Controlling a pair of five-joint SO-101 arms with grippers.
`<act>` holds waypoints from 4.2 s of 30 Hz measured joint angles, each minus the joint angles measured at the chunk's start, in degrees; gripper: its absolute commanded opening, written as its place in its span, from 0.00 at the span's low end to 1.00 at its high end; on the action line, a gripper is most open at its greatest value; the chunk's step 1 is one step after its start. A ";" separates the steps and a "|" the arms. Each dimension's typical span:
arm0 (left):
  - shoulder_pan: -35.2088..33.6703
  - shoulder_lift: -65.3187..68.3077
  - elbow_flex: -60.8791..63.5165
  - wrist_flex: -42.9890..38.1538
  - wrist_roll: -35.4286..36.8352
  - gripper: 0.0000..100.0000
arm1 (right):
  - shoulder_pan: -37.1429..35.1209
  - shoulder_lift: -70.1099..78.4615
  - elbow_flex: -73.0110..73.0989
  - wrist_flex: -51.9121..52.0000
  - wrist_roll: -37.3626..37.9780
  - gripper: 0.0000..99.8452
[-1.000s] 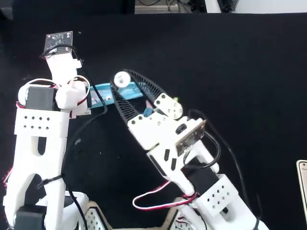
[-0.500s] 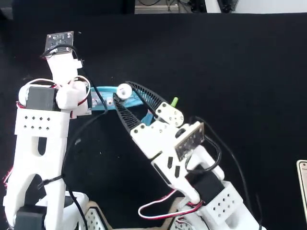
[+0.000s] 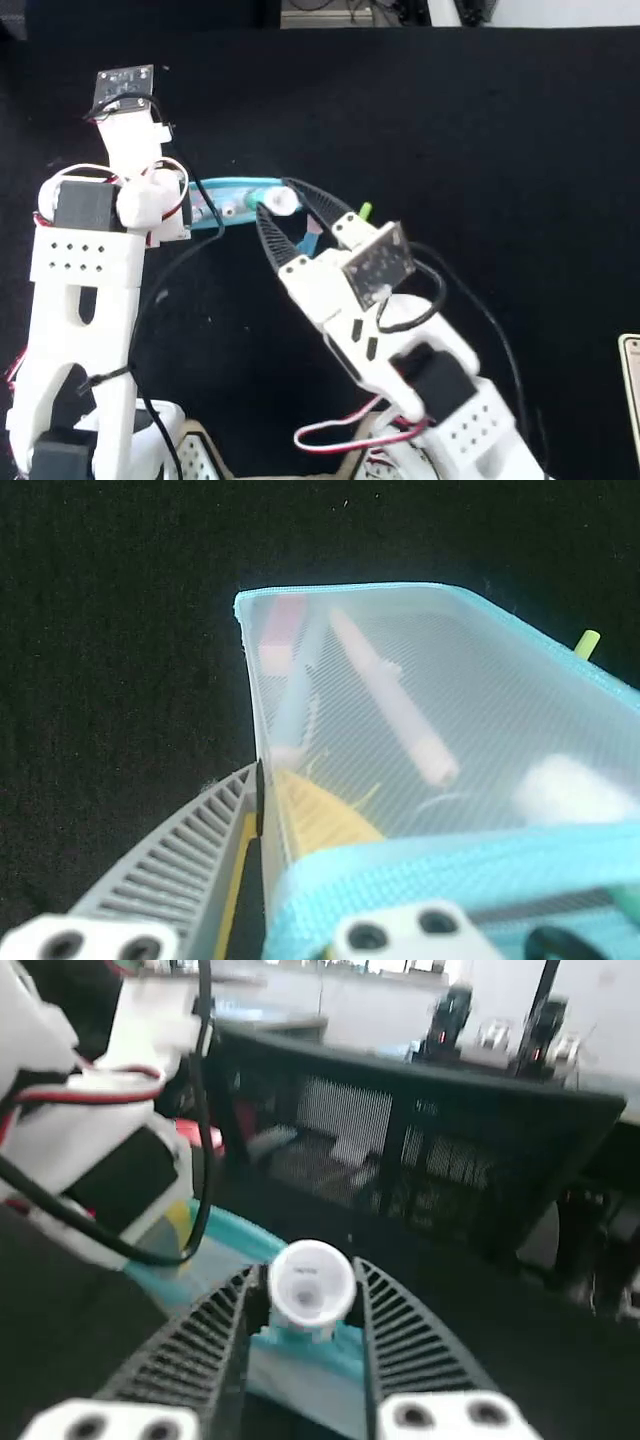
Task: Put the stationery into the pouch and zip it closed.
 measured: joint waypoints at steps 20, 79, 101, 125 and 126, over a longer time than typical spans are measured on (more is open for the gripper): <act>0.00 0.00 0.00 0.00 0.00 0.03 | 8.44 13.45 -25.85 26.46 0.09 0.14; 0.00 0.00 0.00 0.00 0.00 0.03 | 30.24 107.16 -68.57 45.19 -22.07 0.01; 0.00 0.00 0.00 0.00 0.00 0.03 | 35.60 109.27 -76.84 62.15 28.04 0.15; 0.00 0.00 0.00 0.00 0.00 0.03 | 34.81 121.67 -88.44 64.79 31.74 0.11; 0.00 0.00 0.00 0.00 0.00 0.03 | 34.81 121.67 -88.44 64.44 31.74 0.07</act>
